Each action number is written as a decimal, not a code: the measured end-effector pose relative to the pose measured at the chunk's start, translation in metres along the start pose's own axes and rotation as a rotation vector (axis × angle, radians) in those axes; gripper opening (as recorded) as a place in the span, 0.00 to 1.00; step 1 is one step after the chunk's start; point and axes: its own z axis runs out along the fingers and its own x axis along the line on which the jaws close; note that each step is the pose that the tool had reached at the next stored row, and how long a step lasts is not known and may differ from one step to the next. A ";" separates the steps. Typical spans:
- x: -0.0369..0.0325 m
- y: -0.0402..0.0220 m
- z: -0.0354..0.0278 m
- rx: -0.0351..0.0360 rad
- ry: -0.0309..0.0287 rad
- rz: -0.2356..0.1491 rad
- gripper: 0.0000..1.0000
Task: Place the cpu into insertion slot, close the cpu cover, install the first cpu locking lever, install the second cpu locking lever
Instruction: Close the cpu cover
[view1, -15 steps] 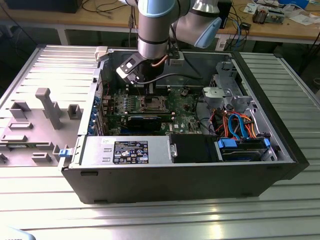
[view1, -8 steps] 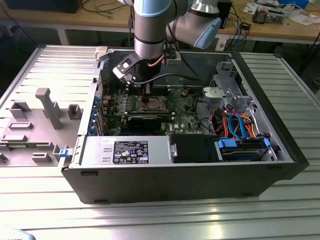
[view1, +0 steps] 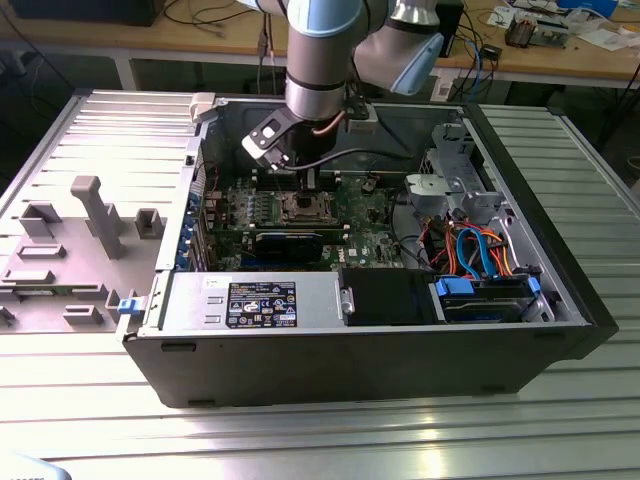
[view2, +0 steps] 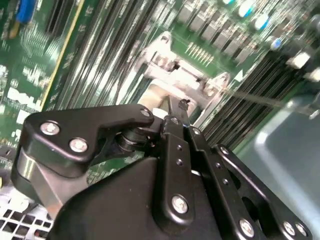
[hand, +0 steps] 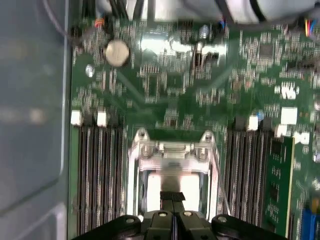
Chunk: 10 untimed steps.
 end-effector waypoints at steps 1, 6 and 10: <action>-0.0004 0.0043 -0.0002 0.0010 0.0000 0.000 0.11; -0.0011 0.0176 -0.0054 0.0058 0.0002 0.000 0.11; -0.0010 0.0175 -0.0142 0.0059 0.0003 0.000 0.11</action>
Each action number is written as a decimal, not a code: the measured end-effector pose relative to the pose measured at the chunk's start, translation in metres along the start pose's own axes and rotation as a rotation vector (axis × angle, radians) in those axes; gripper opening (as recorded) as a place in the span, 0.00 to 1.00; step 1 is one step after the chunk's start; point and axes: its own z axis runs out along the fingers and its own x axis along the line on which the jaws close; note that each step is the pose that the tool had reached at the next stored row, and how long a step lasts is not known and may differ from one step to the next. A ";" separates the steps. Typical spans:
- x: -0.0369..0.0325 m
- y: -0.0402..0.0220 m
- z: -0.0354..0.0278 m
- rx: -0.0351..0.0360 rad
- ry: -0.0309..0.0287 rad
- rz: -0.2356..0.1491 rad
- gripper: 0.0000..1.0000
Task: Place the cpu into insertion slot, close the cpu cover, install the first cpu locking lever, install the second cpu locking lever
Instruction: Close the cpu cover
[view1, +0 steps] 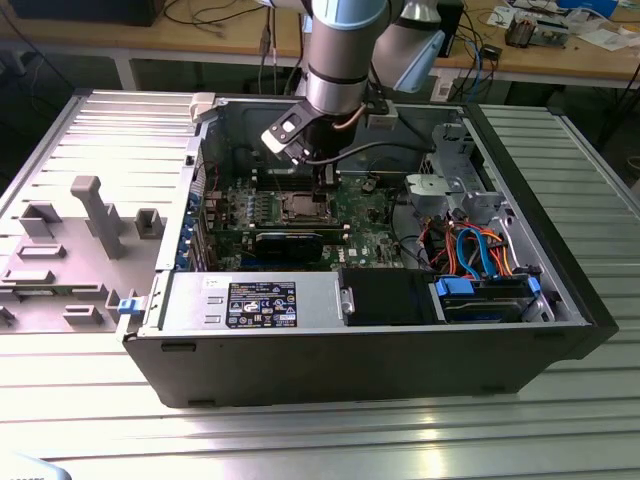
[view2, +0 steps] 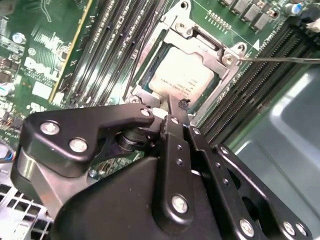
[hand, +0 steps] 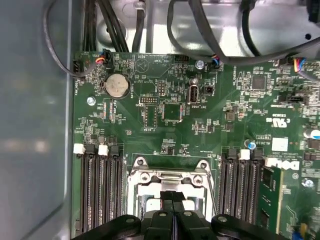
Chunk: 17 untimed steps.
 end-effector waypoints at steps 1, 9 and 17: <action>0.0000 -0.0001 -0.0024 0.0000 0.0000 0.000 0.11; 0.0003 -0.0006 -0.0161 0.0000 0.0000 0.000 0.11; 0.0004 -0.0007 -0.0189 0.0000 0.0000 0.000 0.11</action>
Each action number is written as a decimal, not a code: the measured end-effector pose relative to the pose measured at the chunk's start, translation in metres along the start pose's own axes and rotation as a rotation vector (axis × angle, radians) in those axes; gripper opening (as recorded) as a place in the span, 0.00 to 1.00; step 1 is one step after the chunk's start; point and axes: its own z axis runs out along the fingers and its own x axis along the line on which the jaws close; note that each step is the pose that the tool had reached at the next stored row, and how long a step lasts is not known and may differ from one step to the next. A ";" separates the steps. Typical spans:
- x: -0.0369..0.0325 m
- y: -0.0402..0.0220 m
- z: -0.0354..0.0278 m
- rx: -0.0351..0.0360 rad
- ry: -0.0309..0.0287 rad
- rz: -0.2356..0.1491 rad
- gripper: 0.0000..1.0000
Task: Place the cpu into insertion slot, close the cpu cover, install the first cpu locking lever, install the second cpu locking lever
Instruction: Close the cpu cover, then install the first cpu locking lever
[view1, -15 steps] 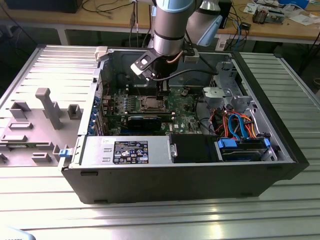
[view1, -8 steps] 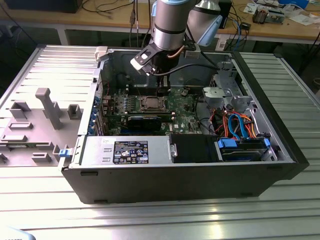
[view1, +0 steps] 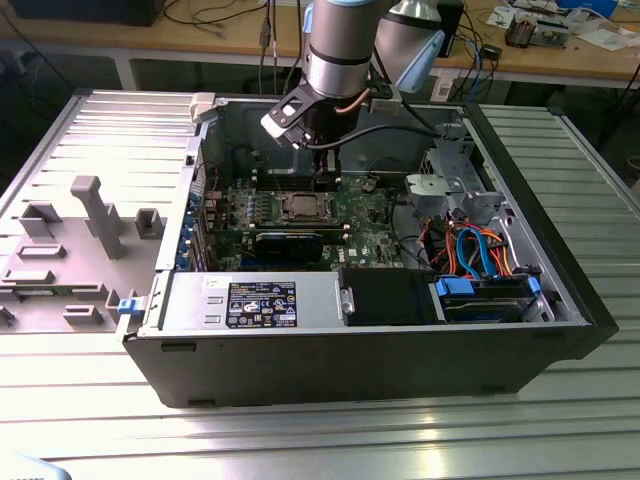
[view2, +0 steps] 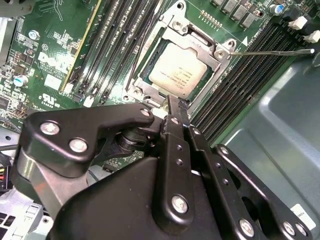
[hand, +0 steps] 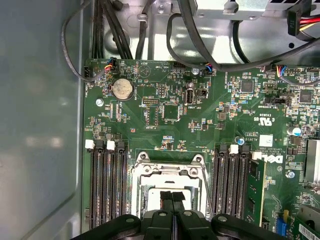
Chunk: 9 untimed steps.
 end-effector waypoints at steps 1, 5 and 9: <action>0.0000 0.0000 0.0000 0.0000 0.0001 0.000 0.11; 0.0000 0.0000 -0.0001 0.0000 0.0000 0.000 0.11; 0.0000 0.0000 -0.0001 0.0004 -0.0006 -0.015 0.11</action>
